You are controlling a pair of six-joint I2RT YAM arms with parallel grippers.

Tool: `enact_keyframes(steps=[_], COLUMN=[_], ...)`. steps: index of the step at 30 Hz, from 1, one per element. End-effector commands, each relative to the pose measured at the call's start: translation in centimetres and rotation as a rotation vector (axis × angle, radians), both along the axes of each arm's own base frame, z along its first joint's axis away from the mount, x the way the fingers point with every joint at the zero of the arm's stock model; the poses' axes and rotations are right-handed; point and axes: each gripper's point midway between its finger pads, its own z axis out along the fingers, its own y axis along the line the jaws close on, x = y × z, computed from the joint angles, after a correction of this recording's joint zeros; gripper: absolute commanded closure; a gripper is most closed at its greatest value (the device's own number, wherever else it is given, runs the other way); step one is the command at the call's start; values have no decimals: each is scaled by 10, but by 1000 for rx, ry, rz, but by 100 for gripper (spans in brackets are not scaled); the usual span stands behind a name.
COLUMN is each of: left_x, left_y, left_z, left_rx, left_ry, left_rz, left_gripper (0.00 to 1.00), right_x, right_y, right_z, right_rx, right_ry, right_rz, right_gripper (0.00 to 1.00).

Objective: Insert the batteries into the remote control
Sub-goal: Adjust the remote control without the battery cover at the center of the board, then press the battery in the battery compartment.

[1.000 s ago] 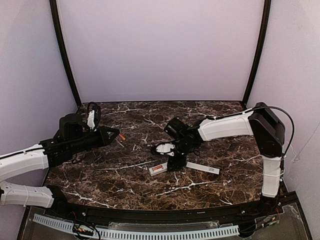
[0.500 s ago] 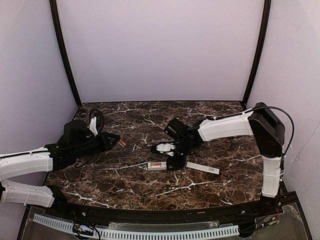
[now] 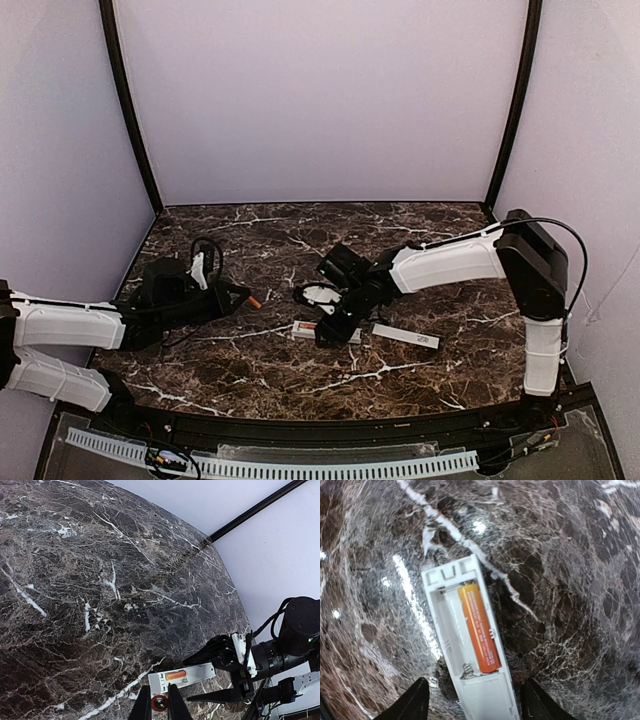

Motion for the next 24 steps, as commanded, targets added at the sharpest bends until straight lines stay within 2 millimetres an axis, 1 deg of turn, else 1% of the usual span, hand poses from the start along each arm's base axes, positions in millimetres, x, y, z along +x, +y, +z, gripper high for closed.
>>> enact_keyframes(steps=[1,4,7,9,11,12,14,15,19,24], left_x=[3,4,5,5,5,5,6,7,7,7], left_y=[-7,-7,-6,-6,-6,-5,-4,-4,0,3], left_z=[11,13,13,14,13,14,14,16,17,20], left_rx=[-45,-41,-34,-33,-31,-30,-26,-25,-10,-6], left_ry=[-39,-47,-50,-54,-54,-58,-65,-70,-81,-90], left_rz=[-10,-7,-3,-5,-3,-2,1,4,19,28], left_gripper=[100,100,100,100,100,100,100,100,99,100], right_x=[-10,-6,10,24,34,36,36,34,25,17], right_y=[12,9,2,-3,-6,-6,-5,-4,2,7], right_z=[17,37,56,68,81,85,86,85,78,58], right_rx=[95,137,179,206,242,253,244,237,212,112], right_ry=[37,29,13,19,38,48,67,83,113,98], right_rz=[-14,-20,-58,-114,-144,-150,-152,-153,-150,-123], right_gripper=[30,27,32,38,49,55,67,70,81,93])
